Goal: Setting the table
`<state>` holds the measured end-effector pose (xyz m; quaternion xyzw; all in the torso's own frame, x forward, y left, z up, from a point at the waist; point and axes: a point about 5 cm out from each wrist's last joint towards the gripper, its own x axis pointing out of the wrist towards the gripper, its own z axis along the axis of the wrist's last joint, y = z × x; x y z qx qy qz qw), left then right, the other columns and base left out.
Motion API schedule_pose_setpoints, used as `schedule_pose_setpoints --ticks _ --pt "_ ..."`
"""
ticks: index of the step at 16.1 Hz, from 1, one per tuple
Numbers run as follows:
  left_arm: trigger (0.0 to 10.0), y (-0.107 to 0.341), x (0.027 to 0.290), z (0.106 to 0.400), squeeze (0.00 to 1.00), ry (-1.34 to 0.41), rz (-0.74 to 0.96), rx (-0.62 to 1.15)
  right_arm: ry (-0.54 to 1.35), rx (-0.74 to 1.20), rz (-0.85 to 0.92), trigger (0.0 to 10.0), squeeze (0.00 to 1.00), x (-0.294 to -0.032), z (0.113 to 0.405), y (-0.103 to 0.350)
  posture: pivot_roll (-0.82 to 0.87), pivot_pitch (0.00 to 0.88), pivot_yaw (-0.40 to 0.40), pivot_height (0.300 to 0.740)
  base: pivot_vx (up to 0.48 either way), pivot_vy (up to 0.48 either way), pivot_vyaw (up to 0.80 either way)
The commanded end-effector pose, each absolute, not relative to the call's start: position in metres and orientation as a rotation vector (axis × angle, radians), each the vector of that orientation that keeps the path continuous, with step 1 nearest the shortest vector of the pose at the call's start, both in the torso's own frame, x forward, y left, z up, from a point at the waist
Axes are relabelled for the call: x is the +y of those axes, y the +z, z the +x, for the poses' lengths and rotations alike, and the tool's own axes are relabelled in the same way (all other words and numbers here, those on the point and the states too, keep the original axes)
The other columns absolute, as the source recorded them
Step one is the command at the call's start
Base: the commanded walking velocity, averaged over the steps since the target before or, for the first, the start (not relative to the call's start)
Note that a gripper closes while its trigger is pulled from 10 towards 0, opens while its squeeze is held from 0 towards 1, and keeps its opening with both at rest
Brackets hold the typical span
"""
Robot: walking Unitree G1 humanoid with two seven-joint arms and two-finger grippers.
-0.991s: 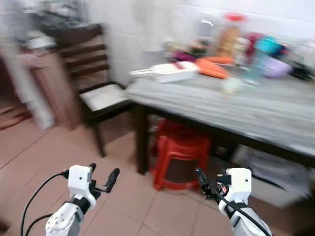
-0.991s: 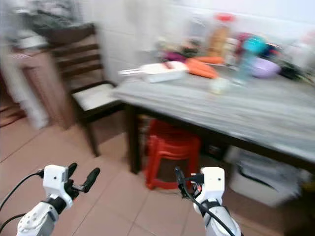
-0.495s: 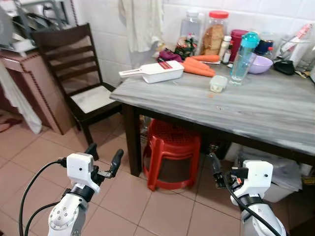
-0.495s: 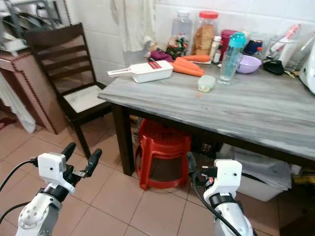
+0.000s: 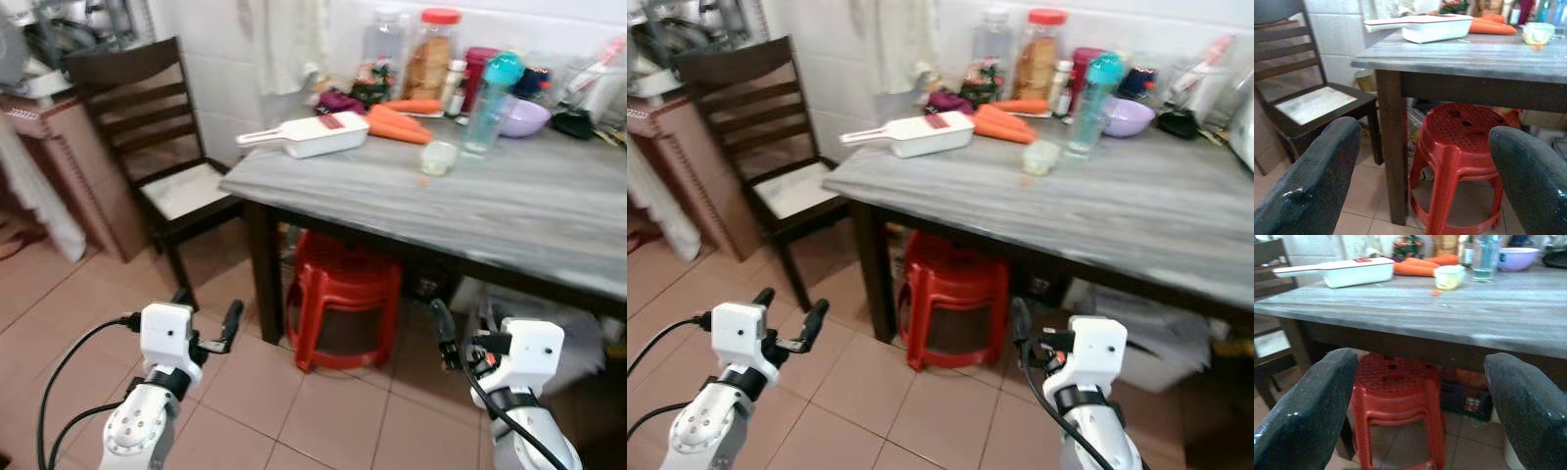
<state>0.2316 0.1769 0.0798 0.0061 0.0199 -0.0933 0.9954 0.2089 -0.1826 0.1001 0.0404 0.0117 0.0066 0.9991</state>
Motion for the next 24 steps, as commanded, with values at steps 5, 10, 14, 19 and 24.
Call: schedule_pose_setpoints --ticks 5,10,14,19,24 --pt "10.0 0.084 0.17 0.233 0.0 -0.204 0.041 0.058 0.011 0.05 0.146 10.0 0.0 -0.183 0.208 0.096 0.01 0.0 -0.022 0.74 0.0 0.0 -0.48" --pt "10.0 0.084 0.17 0.231 0.0 -0.208 0.05 0.07 -0.015 0.035 0.115 10.0 0.0 -0.186 0.209 0.094 0.01 0.0 -0.02 0.74 -0.295 0.0 0.0" --pt "10.0 0.083 0.171 0.232 0.0 -0.207 0.054 0.076 -0.026 0.051 0.126 10.0 0.0 -0.184 0.209 0.092 0.01 0.0 -0.017 0.74 -0.386 0.0 0.0" --pt "10.0 0.084 0.171 0.233 0.0 -0.23 0.011 0.068 -0.041 0.056 0.124 10.0 0.0 -0.186 0.209 0.091 0.01 0.0 -0.013 0.74 -0.158 0.0 0.0" --pt "10.0 0.084 0.167 0.233 0.0 -0.274 -0.019 0.072 -0.06 0.08 0.135 10.0 0.0 -0.188 0.209 0.087 0.01 0.0 -0.01 0.74 0.0 0.0 0.0"
